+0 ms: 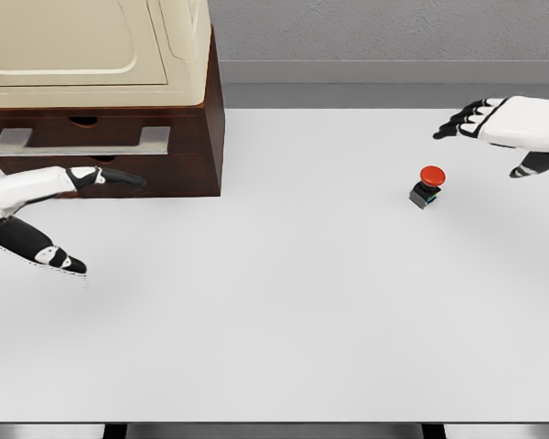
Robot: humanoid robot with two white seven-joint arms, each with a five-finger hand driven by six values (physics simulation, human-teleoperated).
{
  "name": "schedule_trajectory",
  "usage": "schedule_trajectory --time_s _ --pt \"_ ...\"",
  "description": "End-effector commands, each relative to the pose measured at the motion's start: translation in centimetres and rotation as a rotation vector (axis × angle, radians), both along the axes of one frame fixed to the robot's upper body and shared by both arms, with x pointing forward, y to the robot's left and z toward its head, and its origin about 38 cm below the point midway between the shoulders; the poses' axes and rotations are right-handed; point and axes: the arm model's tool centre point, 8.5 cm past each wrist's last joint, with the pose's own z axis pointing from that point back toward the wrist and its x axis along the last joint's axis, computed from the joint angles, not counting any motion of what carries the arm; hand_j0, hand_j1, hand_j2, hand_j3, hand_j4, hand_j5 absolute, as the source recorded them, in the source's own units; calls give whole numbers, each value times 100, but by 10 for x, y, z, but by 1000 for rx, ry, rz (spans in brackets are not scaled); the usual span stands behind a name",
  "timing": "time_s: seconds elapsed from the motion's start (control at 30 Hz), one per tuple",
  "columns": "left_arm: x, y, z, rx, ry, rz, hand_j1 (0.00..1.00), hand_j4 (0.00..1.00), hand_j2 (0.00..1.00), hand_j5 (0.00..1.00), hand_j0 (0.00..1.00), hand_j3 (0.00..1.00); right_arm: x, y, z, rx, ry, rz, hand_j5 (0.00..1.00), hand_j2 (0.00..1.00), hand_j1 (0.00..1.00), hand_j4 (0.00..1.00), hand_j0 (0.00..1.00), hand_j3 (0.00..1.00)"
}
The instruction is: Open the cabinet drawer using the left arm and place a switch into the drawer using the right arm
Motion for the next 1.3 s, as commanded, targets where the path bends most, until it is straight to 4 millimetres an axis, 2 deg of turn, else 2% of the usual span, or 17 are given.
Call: schedule_trajectory --time_s 0.0,0.07,0.13,0.2,0.23,0.3,0.33,0.43,0.63,0.73,0.9,1.27 --pt "5 7 1 -10 83 68 100 100 100 100 100 100 7 12 -25 -32 41 9 100 100 100 100 100 100" --pt "10 12 7 9 120 130 100 100 100 100 100 100 12 23 -40 -51 71 27 100 100 100 100 100 100" --pt "17 16 12 21 127 191 100 100 100 100 100 100 13 26 -45 -68 87 35 100 100 100 100 100 100" --pt "26 27 18 -25 74 303 100 100 100 100 100 100 15 28 -44 -65 82 37 100 100 100 100 100 100" --pt "27 29 20 -29 60 309 100 100 100 100 100 100 16 31 -50 -68 97 42 100 100 100 100 100 100" --pt "29 31 20 65 -35 337 100 100 100 100 100 100 21 36 -57 -73 113 42 100 100 100 100 100 100" --pt "33 34 22 54 -93 390 100 100 100 100 100 100 25 37 -60 -85 112 33 100 100 100 100 100 100" --pt "30 26 25 44 -111 354 100 100 100 100 100 100 30 39 -62 -78 115 26 100 100 100 100 100 100" --pt "26 28 15 122 -120 339 100 100 100 100 100 100 47 36 -71 -69 134 -23 100 100 100 100 100 100" --pt "23 27 9 142 -102 310 100 100 100 100 100 100 49 39 -75 -83 137 -22 100 100 100 100 100 100" --pt "23 31 3 160 -78 328 100 100 100 100 100 100 52 30 -81 -82 157 -57 100 100 100 100 100 100" --pt "28 37 -5 199 -51 388 100 100 100 100 100 100 57 34 -79 -84 151 -57 100 100 100 100 100 100"
